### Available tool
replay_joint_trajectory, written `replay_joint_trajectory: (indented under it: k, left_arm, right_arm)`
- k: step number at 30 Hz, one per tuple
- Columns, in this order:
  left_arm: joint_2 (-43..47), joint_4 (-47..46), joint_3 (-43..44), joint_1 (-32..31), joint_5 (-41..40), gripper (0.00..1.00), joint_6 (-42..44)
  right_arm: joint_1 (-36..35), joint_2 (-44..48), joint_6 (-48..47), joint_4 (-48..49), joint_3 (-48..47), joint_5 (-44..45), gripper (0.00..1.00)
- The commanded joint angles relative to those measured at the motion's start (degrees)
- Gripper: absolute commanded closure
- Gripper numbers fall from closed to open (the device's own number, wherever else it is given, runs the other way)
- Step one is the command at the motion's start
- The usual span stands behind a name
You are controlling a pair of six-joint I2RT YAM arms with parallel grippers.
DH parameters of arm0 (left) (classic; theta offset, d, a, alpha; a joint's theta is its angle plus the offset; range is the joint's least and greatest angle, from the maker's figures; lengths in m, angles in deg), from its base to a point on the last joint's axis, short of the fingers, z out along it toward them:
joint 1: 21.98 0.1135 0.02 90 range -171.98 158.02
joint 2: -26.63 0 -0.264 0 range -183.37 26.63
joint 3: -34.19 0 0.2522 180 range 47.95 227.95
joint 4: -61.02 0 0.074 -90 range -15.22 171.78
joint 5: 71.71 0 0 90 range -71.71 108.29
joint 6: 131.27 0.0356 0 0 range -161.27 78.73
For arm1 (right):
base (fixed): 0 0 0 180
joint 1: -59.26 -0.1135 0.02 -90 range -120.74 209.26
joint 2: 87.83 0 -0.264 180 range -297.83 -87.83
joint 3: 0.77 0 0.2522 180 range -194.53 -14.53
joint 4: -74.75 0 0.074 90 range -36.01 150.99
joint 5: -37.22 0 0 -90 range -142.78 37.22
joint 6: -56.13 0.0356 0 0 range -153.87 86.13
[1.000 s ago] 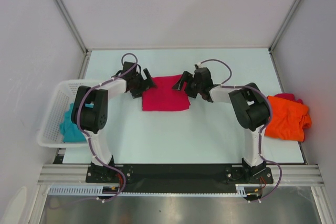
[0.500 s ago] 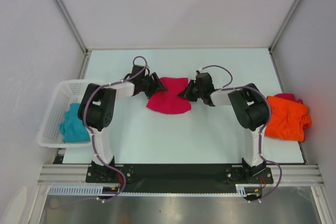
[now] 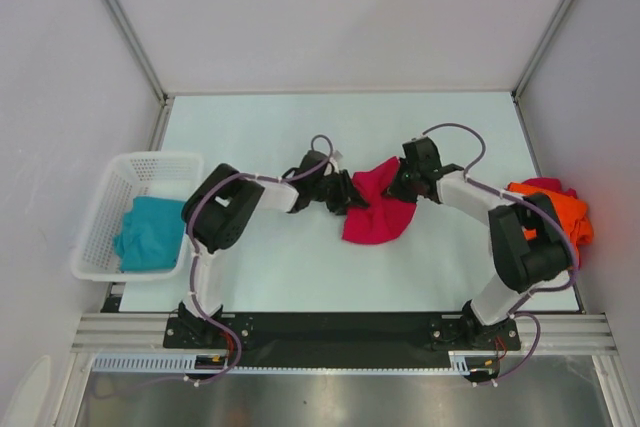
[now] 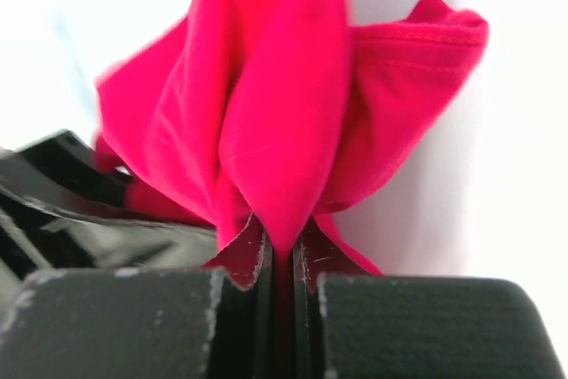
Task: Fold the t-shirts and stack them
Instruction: Put the neatly folded tshirt into the corner of the board with the right arm
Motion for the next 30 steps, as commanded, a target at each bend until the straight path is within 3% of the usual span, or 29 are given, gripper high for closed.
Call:
replay_joint_trajectory:
  k: [1,10,19,22,24,26,30]
  left_arm:
    - [-6.22,-8.88,4.18,-7.06,8.44,0.63,-8.52]
    - [-21.42,-27.60,18.67,-13.22,16.08,0.66,-26.44]
    - [-32.50,-40.97,33.17,-18.06,16.70,0.65,-42.62]
    - [-35.23,-39.30,40.30,-19.38,19.16,0.49,-43.59]
    - [-35.24,-38.77,40.40,-19.46,19.52,0.26,-43.25]
    - [-34.98,-39.90,38.48,-19.03,19.96,0.15,-43.33]
    - [-34.02,-47.02,32.85,-18.06,19.61,0.11,-46.66]
  right_arm:
    - [2.61,8.09,-1.68,-9.01,0.70,7.21,1.00]
    - [11.84,17.32,-6.87,-22.90,-1.32,9.68,1.00]
    - [20.89,19.79,-12.93,-31.69,-3.69,11.78,1.00]
    - [25.02,19.35,-14.95,-33.27,-5.09,12.40,1.00]
    - [27.49,18.39,-16.01,-34.50,-5.97,13.19,1.00]
    - [29.68,17.60,-17.16,-35.03,-6.85,14.50,1.00]
    - [32.32,16.72,-16.63,-36.00,-8.17,13.98,1.00]
